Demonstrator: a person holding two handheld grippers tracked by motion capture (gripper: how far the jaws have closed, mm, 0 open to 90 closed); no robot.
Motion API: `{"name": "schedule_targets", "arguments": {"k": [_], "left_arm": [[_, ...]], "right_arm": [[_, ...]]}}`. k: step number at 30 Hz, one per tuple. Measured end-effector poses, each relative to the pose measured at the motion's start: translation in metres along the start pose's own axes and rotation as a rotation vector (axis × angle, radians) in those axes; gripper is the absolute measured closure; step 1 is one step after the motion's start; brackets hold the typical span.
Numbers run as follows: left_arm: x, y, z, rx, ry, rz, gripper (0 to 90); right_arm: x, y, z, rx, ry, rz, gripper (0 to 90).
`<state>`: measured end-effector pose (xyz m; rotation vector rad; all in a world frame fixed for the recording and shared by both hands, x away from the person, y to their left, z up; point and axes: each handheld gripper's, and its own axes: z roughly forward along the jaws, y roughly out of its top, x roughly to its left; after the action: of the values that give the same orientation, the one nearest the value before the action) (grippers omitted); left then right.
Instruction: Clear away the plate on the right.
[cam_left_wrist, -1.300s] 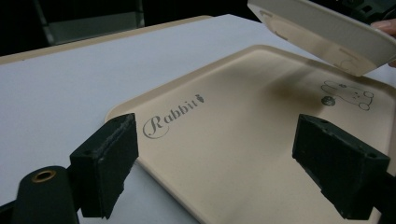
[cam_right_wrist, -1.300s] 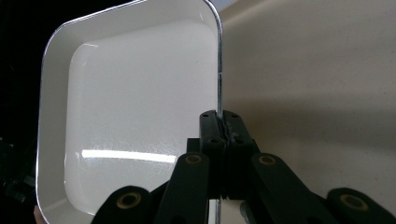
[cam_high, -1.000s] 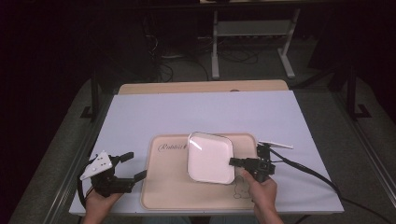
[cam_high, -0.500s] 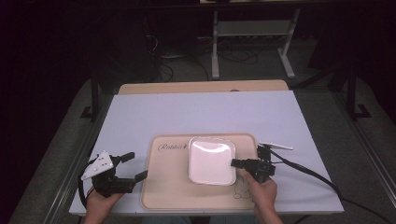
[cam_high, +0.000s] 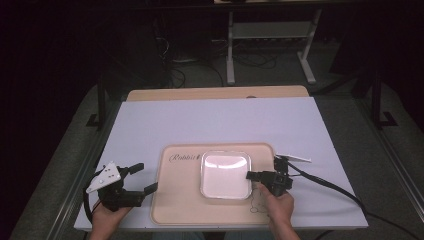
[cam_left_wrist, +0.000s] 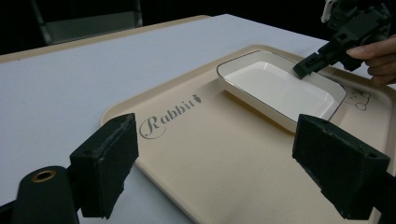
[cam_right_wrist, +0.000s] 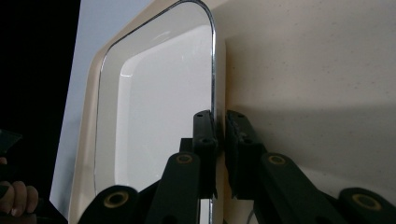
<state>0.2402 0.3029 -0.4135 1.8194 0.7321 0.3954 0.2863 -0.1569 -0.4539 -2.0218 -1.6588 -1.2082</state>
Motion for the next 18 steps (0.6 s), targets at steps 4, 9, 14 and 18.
{"name": "schedule_targets", "arguments": {"k": [4,9,14,18], "left_arm": [[-0.0007,0.0003,0.0008,0.003,-0.003,0.002,14.2],[0.0006,0.0002,-0.0002,-0.002,0.001,0.000,14.2],[0.0004,0.0004,-0.0001,-0.001,0.000,0.002,14.2],[0.0006,0.0004,-0.0003,-0.003,0.000,0.002,14.2]], "right_arm": [[-0.0002,0.0001,0.0016,0.001,-0.001,0.003,81.2],[-0.0010,-0.0010,0.0064,0.002,0.008,0.006,80.9],[-0.0011,-0.0033,0.0098,0.003,0.015,0.011,80.8],[-0.0006,-0.0048,0.0092,-0.001,0.014,0.010,80.8]]}}
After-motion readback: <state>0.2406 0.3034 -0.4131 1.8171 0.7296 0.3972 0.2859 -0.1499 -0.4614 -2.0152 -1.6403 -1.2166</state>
